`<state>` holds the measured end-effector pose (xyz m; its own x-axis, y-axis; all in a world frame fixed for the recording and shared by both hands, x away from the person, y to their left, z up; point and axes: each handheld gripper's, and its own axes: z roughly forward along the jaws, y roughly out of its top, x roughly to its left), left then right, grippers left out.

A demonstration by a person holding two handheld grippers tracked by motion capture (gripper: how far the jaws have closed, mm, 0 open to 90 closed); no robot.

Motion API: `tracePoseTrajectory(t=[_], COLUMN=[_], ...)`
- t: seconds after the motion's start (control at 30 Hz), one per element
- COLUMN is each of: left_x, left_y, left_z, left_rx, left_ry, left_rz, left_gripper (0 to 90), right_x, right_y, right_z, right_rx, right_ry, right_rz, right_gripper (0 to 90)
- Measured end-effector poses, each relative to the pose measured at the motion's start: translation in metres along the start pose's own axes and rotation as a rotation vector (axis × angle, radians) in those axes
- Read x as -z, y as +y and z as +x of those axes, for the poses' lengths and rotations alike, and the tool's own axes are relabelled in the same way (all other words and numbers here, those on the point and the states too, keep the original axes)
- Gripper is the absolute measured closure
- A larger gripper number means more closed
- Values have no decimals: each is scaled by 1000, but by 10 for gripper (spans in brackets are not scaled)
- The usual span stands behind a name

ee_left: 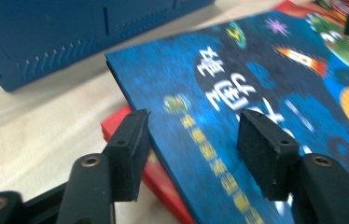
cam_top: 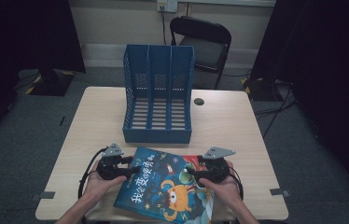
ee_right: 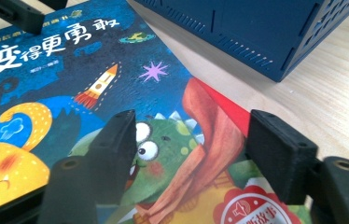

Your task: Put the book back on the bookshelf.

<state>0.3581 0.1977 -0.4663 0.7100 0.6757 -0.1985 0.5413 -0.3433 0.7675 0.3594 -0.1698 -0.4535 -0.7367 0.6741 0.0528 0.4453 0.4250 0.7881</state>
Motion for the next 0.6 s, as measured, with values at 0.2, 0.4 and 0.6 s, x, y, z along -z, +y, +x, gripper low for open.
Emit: tracePoseTrajectory(t=[0.2, 0.4, 0.6], left_x=[5, -2, -17], left_y=[-5, -2, 8], left_z=[-2, -5, -9], left_rx=[-5, -17, -45], left_ry=[-29, -19, -42], left_rz=[4, -10, -17], left_gripper=[445, 463, 481], right_x=[0, 2, 5], right_y=[0, 0, 1], right_z=[-3, -9, -8], right_rx=[-8, -34, -34], right_ry=[-19, -9, 11], right_rz=[-3, 20, 26], right_gripper=[319, 327, 356])
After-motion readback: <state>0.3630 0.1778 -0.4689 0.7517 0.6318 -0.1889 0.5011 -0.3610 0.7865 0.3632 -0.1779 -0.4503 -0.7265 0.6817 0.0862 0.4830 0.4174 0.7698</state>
